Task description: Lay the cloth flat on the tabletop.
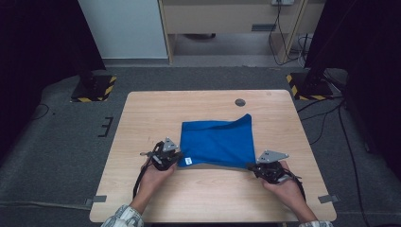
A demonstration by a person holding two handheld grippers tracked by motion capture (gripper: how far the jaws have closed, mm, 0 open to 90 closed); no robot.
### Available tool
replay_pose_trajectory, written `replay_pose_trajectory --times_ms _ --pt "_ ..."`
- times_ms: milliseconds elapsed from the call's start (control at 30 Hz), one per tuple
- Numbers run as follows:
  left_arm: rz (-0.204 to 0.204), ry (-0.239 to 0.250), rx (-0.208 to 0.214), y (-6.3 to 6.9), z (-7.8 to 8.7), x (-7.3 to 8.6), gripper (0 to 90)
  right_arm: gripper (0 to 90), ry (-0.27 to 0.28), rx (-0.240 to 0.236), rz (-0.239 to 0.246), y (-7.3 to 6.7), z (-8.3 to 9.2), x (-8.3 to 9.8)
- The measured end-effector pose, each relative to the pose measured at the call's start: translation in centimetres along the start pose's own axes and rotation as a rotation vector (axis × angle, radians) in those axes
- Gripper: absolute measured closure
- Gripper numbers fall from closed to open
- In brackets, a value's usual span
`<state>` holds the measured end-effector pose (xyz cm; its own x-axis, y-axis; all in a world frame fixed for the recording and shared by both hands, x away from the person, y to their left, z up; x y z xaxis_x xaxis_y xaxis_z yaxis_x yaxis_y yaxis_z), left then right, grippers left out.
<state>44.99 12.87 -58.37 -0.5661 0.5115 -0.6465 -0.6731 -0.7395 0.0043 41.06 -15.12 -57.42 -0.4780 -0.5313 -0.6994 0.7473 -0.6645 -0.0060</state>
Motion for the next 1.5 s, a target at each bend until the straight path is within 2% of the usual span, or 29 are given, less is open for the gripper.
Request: replay_pose_trajectory --times_ms 67,233,400,633,700,733,767,800,900,1000,1100,1133,1200,1267,1367,1500 --pt "-0.016 -0.008 0.009 0.3 0.4 0.5 87.9 88.5 -0.01 -0.01 0.011 -0.5 0.0 0.2" --pt "-0.024 -0.017 0.043 1.2 1.2 1.0 88.0 88.5 -0.024 -0.011 0.034 -1.1 0.4 0.6" --pt "-0.024 -0.033 0.075 2.3 1.4 1.3 87.9 88.4 -0.016 -0.008 0.042 -1.3 1.7 1.0" --pt "-0.049 -0.053 0.091 4.1 2.2 1.8 87.9 85.9 -0.022 -0.028 0.045 -2.2 3.2 2.3" --pt "-0.056 -0.06 0.088 4.4 2.3 2.1 87.0 71.3 -0.013 -0.042 0.04 -2.5 3.5 2.3" --pt "-0.063 -0.063 0.083 4.4 2.4 2.2 86.2 58.7 -0.006 -0.045 0.027 -2.6 3.6 2.2" --pt "-0.074 -0.07 0.078 4.5 2.4 2.3 86.2 50.8 0.0 -0.045 0.015 -2.5 3.7 2.0" --pt "-0.076 -0.07 0.078 4.5 2.3 2.3 86.4 42.8 0.02 -0.043 -0.005 -2.3 3.8 1.6" --pt "-0.08 -0.081 0.08 4.6 2.2 2.4 86.5 32.5 0.08 -0.029 -0.037 -1.6 3.9 0.4" --pt "-0.079 -0.088 0.082 4.6 2.1 2.6 86.7 28.0 0.094 0.021 -0.061 -0.2 3.5 -0.2" --pt "-0.072 -0.094 0.083 4.5 2.1 2.7 86.6 28.1 0.044 0.073 -0.095 1.6 2.0 0.4" --pt "-0.073 -0.098 0.084 4.4 2.0 2.8 86.6 28.6 0.026 0.087 -0.096 2.0 1.6 0.7" --pt "-0.068 -0.1 0.086 4.4 2.0 2.9 86.6 29.0 -0.045 0.118 -0.094 2.9 0.3 1.9" --pt "-0.065 -0.104 0.088 4.5 1.9 2.9 86.2 29.3 -0.078 0.135 -0.092 3.4 -0.2 2.7" --pt "-0.065 -0.108 0.092 4.5 1.8 3.0 85.6 28.8 -0.102 0.148 -0.073 3.6 -0.2 3.3" --pt "-0.063 -0.108 0.099 4.7 1.9 3.2 85.6 28.9 -0.106 0.164 -0.067 3.8 0.1 3.6"
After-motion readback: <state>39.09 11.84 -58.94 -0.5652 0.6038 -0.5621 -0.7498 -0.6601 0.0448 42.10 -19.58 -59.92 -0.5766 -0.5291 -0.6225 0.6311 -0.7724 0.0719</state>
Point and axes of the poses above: each handheld gripper's, and its own axes: z roughly backward along the jaws, x roughly out of its underside, y roughly to its right, the point moved 10 cm from there along -z, roughly forward along the jaws, and after that the axes turned 6 degrees about -y, right-handed, at the moved point
